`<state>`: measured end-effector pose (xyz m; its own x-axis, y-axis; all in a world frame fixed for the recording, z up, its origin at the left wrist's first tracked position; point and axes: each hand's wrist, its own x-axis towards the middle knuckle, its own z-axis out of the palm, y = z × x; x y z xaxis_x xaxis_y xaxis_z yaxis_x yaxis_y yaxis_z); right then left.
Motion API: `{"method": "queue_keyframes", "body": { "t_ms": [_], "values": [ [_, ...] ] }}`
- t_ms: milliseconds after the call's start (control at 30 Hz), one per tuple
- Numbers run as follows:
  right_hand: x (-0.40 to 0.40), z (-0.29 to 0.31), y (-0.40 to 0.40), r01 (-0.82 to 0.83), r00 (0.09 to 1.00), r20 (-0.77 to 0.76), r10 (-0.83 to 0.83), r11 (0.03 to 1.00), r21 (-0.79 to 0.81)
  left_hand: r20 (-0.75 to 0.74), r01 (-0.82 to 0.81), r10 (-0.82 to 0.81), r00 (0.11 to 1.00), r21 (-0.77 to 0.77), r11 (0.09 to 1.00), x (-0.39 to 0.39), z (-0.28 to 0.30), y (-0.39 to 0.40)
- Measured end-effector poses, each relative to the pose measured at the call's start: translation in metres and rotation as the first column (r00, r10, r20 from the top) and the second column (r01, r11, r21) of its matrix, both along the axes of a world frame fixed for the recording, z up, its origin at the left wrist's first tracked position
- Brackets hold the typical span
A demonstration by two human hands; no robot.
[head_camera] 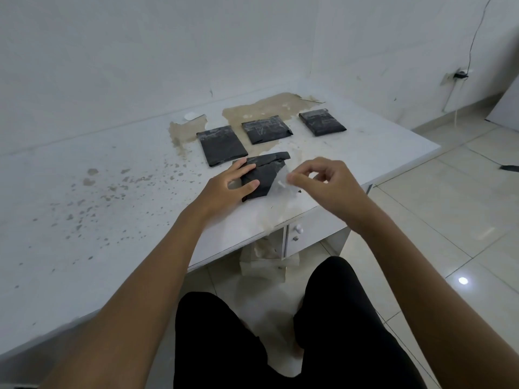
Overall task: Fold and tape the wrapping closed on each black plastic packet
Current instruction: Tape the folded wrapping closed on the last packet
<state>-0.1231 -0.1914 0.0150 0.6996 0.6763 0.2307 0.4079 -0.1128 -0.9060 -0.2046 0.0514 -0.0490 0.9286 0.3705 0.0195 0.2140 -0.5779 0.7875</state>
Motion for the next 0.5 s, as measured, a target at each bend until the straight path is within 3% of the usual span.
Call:
{"method": "queue_keyframes", "body": {
  "t_ms": [233,400,500],
  "values": [
    [0.026,0.030,0.022,0.099,0.992,0.085,-0.098,0.995,-0.010,0.036,-0.008,0.008,0.999,0.008,1.000,-0.002,0.000,-0.006],
    [0.031,0.061,0.057,0.022,0.986,0.162,-0.030,0.998,0.051,0.055,-0.034,0.035,0.998,-0.020,0.999,-0.001,-0.002,-0.004],
    [0.030,0.077,0.083,-0.075,0.993,0.097,0.063,0.988,0.134,0.054,-0.063,0.065,0.996,-0.050,0.997,0.000,0.000,-0.001]
  ]
}}
